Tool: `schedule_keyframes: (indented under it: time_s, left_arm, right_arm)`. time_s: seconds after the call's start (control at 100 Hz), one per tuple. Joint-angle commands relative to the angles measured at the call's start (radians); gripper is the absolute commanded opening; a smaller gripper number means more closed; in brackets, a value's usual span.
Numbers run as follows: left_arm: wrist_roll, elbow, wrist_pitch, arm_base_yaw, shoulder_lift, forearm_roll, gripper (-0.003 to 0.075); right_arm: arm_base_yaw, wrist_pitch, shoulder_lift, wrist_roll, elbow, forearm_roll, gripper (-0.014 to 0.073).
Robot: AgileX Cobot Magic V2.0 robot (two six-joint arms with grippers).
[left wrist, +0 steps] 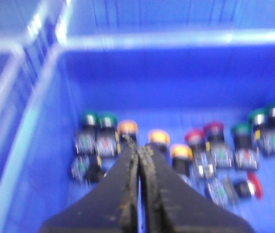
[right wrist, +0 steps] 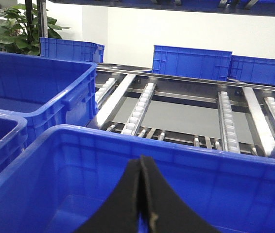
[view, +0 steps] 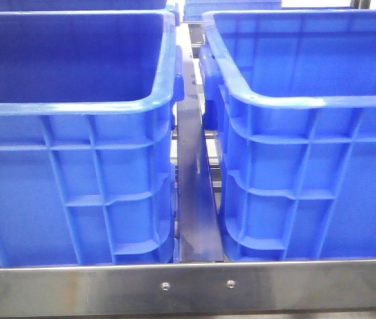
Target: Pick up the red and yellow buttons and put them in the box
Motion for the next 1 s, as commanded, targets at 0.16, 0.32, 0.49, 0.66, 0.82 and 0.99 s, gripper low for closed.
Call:
schedule_keyframes:
  time_s: [0.16, 0.32, 0.49, 0.66, 0.82, 0.99]
  left_arm:
    - [-0.008, 0.284, -0.347, -0.007, -0.266, 0.006, -0.0019]
    - [-0.008, 0.453, -0.398, -0.007, -0.433, 0.003, -0.0019]
    - [-0.008, 0.555, -0.427, -0.007, -0.524, 0.005, -0.0019]
    - [-0.008, 0.604, -0.483, -0.003, -0.528, 0.005, -0.0019]
    - [-0.008, 0.666, -0.591, -0.003, -0.53, 0.003, -0.0019]
    - [-0.008, 0.682, -0.594, -0.003, -0.53, 0.003, -0.0019]
  right_arm:
    - [0.001, 0.028, -0.005, -0.001, -0.027, 0.116, -0.0095]
    - [0.001, 0.028, -0.005, -0.001, -0.027, 0.116, -0.0095]
    - [0.001, 0.028, -0.005, -0.001, -0.027, 0.116, -0.0095]
    - [0.001, 0.027, -0.005, -0.001, -0.027, 0.116, -0.0095]
    - [0.001, 0.028, -0.005, -0.001, -0.027, 0.116, -0.0095]
    - [0.001, 0.028, -0.005, -0.001, -0.027, 0.116, -0.0095]
